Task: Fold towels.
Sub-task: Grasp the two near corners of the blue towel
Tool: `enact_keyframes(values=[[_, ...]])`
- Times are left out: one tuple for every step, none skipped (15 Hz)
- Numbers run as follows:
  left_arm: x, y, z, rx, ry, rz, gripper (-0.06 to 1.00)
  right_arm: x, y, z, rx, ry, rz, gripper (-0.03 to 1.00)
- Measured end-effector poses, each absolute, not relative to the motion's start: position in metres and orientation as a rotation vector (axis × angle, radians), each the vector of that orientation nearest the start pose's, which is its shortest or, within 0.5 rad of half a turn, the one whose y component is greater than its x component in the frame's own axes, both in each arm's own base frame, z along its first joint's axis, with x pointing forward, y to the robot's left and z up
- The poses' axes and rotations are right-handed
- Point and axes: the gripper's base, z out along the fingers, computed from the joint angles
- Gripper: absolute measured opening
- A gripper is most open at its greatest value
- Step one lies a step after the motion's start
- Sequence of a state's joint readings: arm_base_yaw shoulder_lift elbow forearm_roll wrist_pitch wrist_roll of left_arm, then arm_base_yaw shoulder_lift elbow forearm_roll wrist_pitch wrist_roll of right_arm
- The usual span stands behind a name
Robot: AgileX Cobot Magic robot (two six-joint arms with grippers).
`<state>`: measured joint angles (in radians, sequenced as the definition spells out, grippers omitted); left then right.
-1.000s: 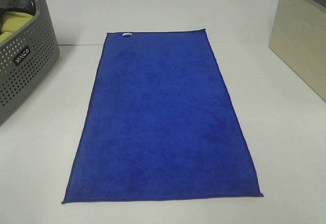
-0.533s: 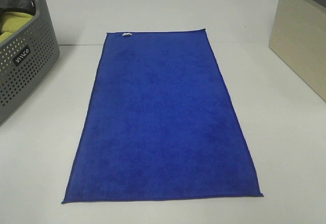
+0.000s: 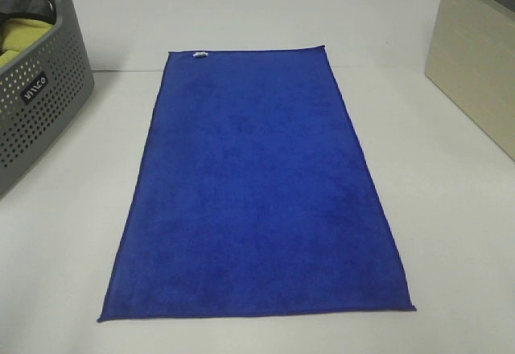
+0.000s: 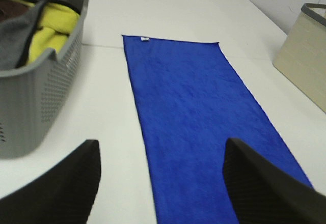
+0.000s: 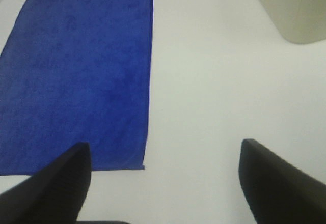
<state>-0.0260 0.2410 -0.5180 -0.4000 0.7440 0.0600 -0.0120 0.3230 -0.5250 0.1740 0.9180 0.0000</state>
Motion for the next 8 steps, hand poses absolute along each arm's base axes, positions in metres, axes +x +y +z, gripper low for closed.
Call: enact_keyframes(values=[[0.054,-0.028,0.307,-0.056,1.97,-0.496,0.65,0.069,0.012,0.286,0.068,2.257,0.212,0.75],[0.067,-0.032,0.304,-0.089,2.027,-0.558,0.65,0.086,0.012,0.28,0.084,2.329,0.217,0.75],[0.08,-0.035,0.301,-0.105,2.084,-0.603,0.64,0.099,0.011,0.274,0.103,2.386,0.219,0.75],[0.093,-0.037,0.296,-0.105,2.142,-0.629,0.64,0.114,0.011,0.265,0.12,2.461,0.226,0.74],[0.106,-0.039,0.289,-0.099,2.201,-0.65,0.64,0.126,0.012,0.255,0.138,2.54,0.237,0.74],[0.12,-0.041,0.281,-0.098,2.269,-0.674,0.64,0.137,0.013,0.244,0.144,2.62,0.252,0.74],[0.133,-0.043,0.272,-0.102,2.333,-0.698,0.64,0.147,0.014,0.234,0.131,2.682,0.264,0.74],[0.148,-0.046,0.26,-0.104,2.402,-0.729,0.64,0.156,0.015,0.224,0.112,2.738,0.28,0.74]])
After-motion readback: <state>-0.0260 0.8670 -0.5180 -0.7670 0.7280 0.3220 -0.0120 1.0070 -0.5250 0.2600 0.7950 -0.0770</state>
